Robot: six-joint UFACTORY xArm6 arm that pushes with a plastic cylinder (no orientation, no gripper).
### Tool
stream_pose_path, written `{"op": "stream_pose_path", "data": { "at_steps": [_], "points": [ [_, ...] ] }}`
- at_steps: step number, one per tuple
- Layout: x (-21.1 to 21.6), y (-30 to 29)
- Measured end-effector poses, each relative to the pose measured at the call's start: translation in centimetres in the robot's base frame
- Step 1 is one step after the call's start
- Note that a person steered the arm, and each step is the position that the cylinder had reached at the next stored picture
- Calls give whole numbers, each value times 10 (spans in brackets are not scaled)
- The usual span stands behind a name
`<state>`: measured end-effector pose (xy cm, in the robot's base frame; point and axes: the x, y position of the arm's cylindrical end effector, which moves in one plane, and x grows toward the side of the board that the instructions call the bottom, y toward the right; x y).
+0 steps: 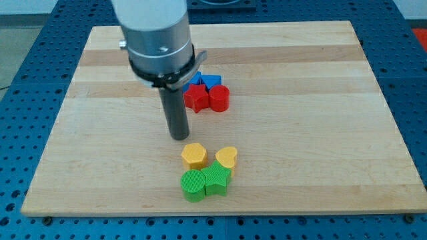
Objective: Move the yellow hexagon into the green blocks
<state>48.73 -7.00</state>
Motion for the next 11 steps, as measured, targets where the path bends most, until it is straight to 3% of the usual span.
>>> {"op": "stream_pose_path", "data": {
  "at_steps": [5, 7, 9, 10, 11],
  "points": [
    [25, 7],
    [15, 9],
    [43, 9],
    [41, 9],
    [7, 23]
  ]
}}
